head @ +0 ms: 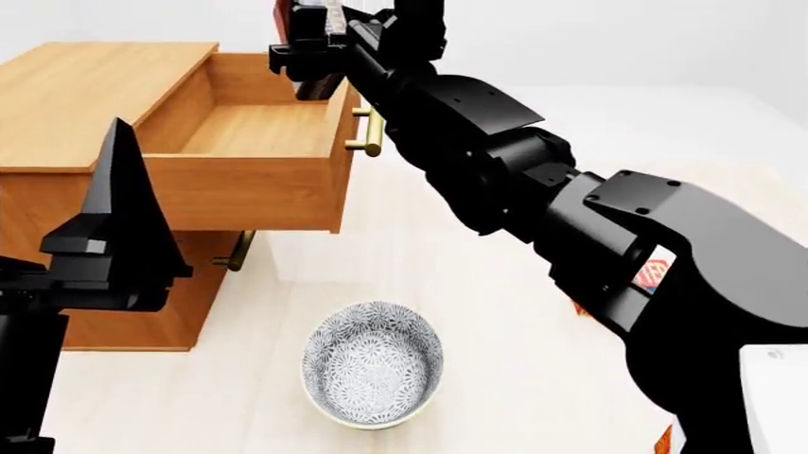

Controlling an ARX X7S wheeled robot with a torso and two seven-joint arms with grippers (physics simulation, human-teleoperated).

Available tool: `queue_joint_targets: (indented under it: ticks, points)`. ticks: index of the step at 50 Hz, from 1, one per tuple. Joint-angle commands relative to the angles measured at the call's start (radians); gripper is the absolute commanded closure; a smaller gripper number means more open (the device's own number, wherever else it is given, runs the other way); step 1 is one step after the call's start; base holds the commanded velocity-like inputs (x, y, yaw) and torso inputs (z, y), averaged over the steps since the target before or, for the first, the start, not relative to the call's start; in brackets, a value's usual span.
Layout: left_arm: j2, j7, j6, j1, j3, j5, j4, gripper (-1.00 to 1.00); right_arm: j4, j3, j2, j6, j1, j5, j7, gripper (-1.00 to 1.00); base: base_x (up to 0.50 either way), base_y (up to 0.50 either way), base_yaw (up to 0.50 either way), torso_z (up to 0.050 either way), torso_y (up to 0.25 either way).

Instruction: Put the chocolate pudding in the top drawer of the cabinet and close it.

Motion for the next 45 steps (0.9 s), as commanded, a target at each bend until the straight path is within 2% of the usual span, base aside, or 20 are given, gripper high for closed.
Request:
queue_joint_targets:
  ticks: [1,45]
  points:
    - [-0.007,-0.002,0.01,0.008,0.0,-0.002,-0.001,-1.0,-0.008,0.007,0.0,0.004,-0.016,-0.036,-0.005,1.0,0.0,0.0,0.0,0.0,0.0]
    - [-0.014,0.001,0.048,0.024,0.021,0.017,-0.021,-1.0,-0.045,0.009,0.0,0.041,-0.031,-0.051,-0.028,1.0,0.0,0.0,0.0,0.0,0.0]
